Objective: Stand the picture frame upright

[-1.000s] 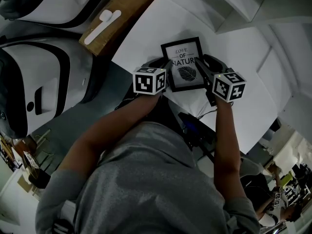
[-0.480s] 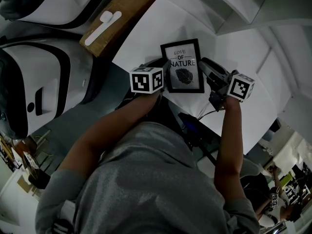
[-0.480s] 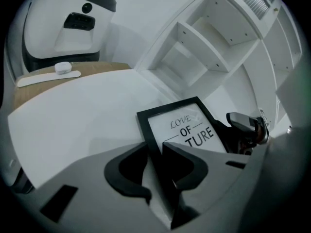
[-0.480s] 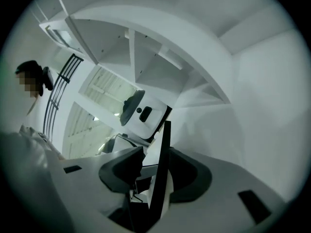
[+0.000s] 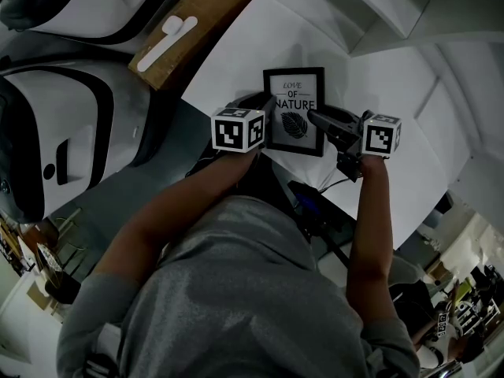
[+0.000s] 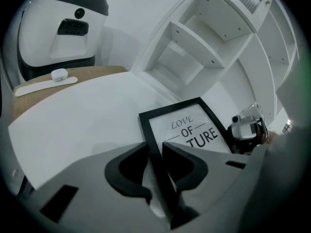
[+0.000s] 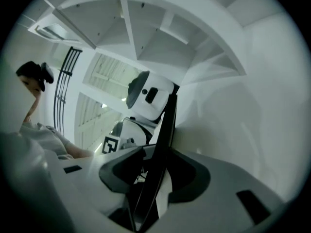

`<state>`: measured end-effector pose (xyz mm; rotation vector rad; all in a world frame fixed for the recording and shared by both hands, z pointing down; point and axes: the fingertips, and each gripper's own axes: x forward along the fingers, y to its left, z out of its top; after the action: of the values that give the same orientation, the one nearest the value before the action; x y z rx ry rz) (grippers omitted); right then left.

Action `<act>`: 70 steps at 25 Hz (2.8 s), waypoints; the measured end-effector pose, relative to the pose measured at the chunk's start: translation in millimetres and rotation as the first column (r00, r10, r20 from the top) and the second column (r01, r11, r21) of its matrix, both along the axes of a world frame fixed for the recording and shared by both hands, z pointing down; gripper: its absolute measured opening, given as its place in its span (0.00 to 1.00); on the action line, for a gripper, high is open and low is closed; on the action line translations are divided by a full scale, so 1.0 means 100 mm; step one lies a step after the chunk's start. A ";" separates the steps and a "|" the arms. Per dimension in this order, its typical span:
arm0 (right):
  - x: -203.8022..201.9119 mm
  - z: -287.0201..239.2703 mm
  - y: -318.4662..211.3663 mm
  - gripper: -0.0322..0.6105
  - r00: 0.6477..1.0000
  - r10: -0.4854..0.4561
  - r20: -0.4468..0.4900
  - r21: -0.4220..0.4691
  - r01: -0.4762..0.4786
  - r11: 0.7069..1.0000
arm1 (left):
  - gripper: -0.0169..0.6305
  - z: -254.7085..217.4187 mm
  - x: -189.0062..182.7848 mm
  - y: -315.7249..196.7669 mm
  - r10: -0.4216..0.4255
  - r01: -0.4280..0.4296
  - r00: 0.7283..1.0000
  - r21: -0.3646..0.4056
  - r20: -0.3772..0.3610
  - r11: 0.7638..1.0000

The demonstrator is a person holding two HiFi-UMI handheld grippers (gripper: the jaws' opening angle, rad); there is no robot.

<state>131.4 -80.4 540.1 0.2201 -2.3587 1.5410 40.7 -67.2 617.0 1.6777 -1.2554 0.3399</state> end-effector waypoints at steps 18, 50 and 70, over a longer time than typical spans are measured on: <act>-0.03 0.25 0.07 0.13 0.997 0.074 -0.033 -0.007 -0.074 0.997 | 0.18 -0.05 0.01 -0.03 0.053 -0.053 0.999 0.056 0.008 0.997; -0.01 -0.79 -0.05 0.10 0.946 0.058 0.319 0.189 -0.123 0.974 | 0.18 -1.71 -0.04 -0.62 0.457 -0.081 0.686 0.564 -0.567 0.821; 0.34 -1.06 -0.21 0.32 0.950 -0.056 0.307 0.372 -0.066 0.926 | 0.14 -2.06 0.24 -0.36 0.601 -0.137 0.562 0.653 -0.568 0.745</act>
<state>165.5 -101.3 434.0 0.0685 -2.8999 1.1753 64.3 -103.2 410.8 2.2458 -0.3004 -0.5203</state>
